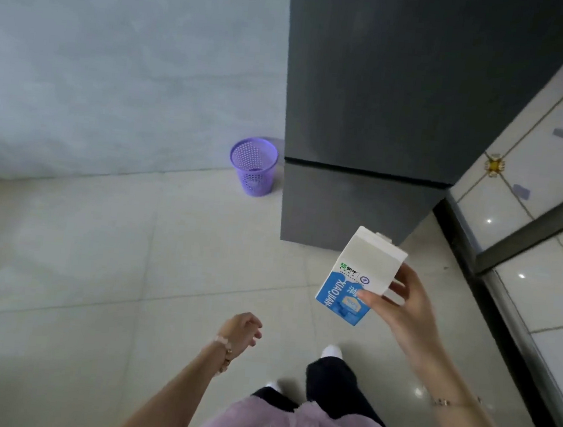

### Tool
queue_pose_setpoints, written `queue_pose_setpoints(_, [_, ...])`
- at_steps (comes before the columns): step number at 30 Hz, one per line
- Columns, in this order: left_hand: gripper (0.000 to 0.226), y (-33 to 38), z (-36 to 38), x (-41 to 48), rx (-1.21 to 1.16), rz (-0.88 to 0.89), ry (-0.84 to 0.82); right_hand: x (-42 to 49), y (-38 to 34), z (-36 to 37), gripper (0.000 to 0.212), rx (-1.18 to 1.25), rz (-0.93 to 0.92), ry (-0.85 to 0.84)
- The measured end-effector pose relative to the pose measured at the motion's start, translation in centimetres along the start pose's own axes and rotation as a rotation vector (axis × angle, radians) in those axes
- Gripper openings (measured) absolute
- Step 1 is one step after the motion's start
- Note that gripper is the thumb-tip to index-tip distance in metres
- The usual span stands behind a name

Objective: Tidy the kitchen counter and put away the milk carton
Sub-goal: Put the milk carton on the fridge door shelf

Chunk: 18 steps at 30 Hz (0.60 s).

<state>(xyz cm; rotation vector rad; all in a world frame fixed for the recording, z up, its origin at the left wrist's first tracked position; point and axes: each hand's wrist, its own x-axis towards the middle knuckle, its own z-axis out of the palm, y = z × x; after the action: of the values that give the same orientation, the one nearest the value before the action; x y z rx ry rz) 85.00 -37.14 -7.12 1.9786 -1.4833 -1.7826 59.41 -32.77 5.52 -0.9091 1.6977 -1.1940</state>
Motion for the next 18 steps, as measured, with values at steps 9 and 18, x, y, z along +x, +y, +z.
queue_pose_setpoints(9, [0.025, -13.3, -6.1, -1.0, -0.149, -0.372, 0.134, 8.1, -3.3, 11.0, 0.061, -0.088, -0.028, -0.252])
queue_pose_setpoints(18, [0.030, -10.5, -15.5, 5.5, -0.192, -0.480, 0.160, 19.9, -7.3, 20.2, 0.051, -0.129, -0.032, -0.352])
